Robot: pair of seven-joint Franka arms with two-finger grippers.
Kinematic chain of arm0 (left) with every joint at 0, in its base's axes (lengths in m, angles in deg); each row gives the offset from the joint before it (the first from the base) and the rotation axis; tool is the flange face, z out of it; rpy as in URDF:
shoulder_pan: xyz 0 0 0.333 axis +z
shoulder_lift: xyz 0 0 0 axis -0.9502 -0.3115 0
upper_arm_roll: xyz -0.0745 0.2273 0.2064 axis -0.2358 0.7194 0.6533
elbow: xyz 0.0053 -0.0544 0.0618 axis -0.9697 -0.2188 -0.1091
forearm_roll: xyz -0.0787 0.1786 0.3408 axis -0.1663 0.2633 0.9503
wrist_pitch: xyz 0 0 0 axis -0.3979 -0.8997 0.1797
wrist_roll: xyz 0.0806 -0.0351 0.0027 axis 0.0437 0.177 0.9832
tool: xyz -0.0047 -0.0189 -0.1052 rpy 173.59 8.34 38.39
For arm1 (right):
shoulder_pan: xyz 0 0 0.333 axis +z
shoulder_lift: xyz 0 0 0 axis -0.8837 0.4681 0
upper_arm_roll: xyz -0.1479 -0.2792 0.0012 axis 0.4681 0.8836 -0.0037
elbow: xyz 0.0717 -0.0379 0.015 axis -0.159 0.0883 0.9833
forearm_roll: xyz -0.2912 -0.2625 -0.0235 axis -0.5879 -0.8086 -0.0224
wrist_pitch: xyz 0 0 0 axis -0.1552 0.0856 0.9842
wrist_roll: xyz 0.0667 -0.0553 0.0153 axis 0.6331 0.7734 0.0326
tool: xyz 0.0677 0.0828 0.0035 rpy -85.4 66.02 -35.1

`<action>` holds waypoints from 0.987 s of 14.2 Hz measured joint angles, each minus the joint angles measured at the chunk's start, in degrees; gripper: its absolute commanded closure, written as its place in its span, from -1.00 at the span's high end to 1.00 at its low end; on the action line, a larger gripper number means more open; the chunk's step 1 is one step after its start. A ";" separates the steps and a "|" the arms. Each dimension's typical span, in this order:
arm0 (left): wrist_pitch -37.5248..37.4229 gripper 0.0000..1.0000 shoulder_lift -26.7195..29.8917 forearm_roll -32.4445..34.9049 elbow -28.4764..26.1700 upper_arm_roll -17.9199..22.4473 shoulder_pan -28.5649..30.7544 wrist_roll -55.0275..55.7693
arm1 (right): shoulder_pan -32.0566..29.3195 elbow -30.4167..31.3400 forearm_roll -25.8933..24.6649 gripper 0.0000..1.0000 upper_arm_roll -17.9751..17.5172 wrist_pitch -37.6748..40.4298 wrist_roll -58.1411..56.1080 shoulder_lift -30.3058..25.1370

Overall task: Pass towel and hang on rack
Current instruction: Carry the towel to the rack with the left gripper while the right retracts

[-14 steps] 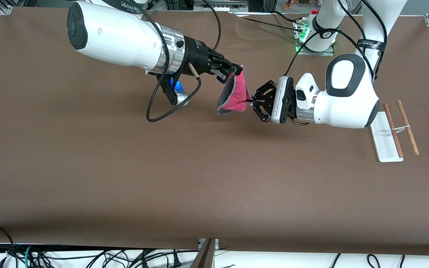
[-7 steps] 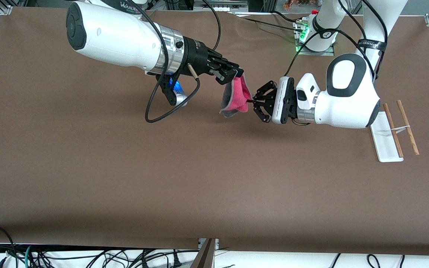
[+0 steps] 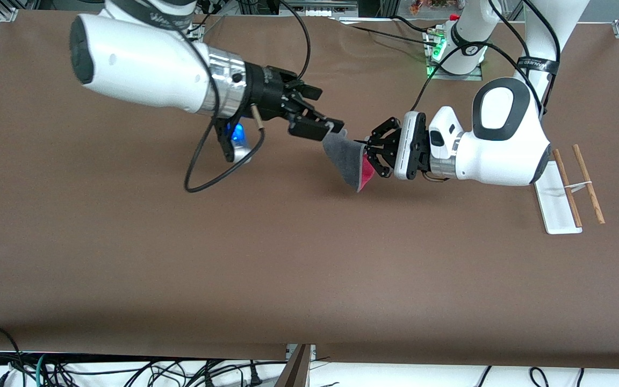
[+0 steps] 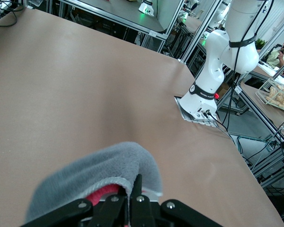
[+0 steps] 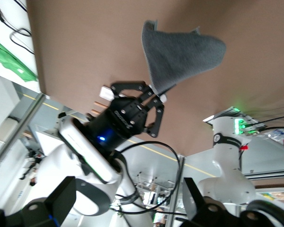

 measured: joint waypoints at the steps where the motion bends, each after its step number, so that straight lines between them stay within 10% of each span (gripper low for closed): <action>1: -0.23 -1.00 0.01 0.00 0.00 0.11 0.06 0.00 | -1.41 0.00 0.19 0.99 0.02 0.27 -0.01 -0.07; 10: -15.79 -1.00 0.96 15.94 4.45 1.29 10.68 5.56 | -15.36 -0.08 0.10 0.99 0.52 12.03 -20.92 -1.64; 14: -22.26 -1.00 -0.73 28.02 8.39 1.68 21.09 5.55 | -17.47 0.43 -7.75 1.00 0.63 17.65 -32.28 -1.96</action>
